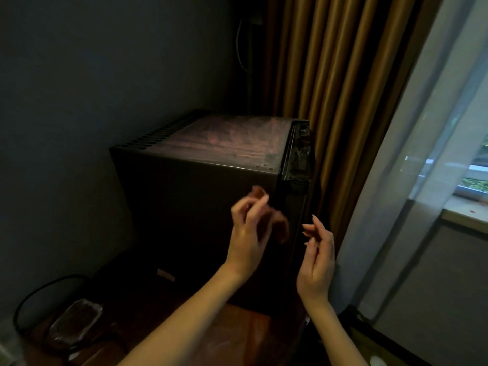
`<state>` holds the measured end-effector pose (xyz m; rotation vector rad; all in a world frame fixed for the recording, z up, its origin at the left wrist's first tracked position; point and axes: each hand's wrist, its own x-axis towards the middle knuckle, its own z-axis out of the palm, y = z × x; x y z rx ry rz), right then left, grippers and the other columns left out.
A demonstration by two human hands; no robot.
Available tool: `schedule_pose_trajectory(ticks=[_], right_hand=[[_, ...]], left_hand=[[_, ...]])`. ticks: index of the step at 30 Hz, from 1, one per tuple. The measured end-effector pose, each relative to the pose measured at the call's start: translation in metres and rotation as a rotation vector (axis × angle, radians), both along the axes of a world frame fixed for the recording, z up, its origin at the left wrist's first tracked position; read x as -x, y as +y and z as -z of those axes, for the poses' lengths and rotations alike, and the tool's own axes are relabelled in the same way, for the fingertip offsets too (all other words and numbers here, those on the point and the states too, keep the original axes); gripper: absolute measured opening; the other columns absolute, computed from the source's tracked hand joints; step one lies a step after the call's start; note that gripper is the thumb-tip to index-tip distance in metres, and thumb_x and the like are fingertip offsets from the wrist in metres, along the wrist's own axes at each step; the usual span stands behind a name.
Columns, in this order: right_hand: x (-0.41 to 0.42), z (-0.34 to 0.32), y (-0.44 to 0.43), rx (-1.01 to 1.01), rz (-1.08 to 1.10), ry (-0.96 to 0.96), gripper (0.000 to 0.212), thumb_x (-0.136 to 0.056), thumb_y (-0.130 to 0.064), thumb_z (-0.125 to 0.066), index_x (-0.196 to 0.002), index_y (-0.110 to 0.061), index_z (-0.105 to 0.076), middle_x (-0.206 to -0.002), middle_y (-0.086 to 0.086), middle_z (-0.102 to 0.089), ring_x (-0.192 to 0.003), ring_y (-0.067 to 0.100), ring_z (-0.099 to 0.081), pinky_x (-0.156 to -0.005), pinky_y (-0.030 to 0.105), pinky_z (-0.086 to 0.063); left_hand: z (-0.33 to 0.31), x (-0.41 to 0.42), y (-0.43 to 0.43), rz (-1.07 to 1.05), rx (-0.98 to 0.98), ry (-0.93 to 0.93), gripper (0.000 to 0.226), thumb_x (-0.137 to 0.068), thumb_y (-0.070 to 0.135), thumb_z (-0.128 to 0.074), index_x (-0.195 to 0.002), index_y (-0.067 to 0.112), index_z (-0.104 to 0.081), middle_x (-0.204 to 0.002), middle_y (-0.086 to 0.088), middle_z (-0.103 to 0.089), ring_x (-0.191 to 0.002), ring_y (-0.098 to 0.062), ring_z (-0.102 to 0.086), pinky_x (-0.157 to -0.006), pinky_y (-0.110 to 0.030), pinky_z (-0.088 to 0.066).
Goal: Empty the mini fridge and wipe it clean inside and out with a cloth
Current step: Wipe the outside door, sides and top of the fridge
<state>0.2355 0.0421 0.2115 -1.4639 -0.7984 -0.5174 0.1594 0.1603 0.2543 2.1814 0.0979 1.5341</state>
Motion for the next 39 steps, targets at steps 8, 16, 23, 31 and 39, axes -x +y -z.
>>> schedule_pose_trajectory(ticks=[8,16,23,31,39], right_hand=[[-0.001,0.002,-0.007,0.044,0.043,-0.037,0.040,-0.099,-0.021,-0.034,-0.139,-0.024,-0.039,-0.119,-0.002,-0.052,-0.112,0.005,-0.052,-0.095,0.013,-0.041],[-0.005,0.005,-0.015,0.037,0.030,0.006,0.040,-0.099,-0.022,-0.034,-0.139,-0.023,-0.040,-0.113,0.000,-0.055,-0.109,0.008,-0.055,-0.092,0.021,-0.045],[0.003,0.016,-0.025,0.051,0.060,0.068,0.040,-0.100,-0.024,-0.034,-0.139,-0.030,-0.039,-0.113,-0.009,-0.054,-0.109,0.004,-0.053,-0.093,0.017,-0.042],[0.021,0.057,-0.038,0.196,0.030,0.241,0.034,-0.103,-0.025,-0.037,-0.135,-0.030,-0.045,-0.118,-0.007,-0.053,-0.112,0.002,-0.053,-0.091,0.022,-0.046],[0.027,0.085,-0.044,0.319,0.026,0.429,0.033,-0.103,-0.019,-0.039,-0.132,-0.028,-0.050,-0.118,-0.008,-0.054,-0.107,0.001,-0.054,-0.085,0.020,-0.046]], left_hand=[[-0.025,-0.061,-0.029,-0.109,-0.095,0.105,0.068,-0.096,0.015,-0.049,-0.151,0.006,-0.011,-0.162,0.000,0.003,-0.149,-0.017,-0.001,-0.122,-0.029,-0.001],[0.057,-0.043,-0.034,-0.095,-0.070,0.307,0.048,-0.106,0.037,-0.018,-0.151,0.039,-0.001,-0.149,-0.016,-0.036,-0.132,-0.027,-0.040,-0.108,-0.050,-0.037],[0.148,-0.012,-0.049,-0.073,0.031,0.760,0.103,-0.094,0.001,-0.047,-0.137,0.032,0.042,-0.154,0.006,0.029,-0.143,-0.009,0.016,-0.119,-0.028,-0.018],[0.166,0.014,-0.052,0.300,0.551,0.992,0.065,-0.102,0.004,-0.035,-0.153,0.014,0.004,-0.153,0.008,-0.002,-0.144,-0.010,-0.005,-0.112,-0.013,-0.010],[0.175,0.027,-0.036,0.032,2.054,0.192,0.030,-0.102,0.011,-0.041,-0.122,-0.007,-0.053,-0.118,-0.022,-0.060,-0.109,-0.037,-0.059,-0.086,-0.038,-0.049]])
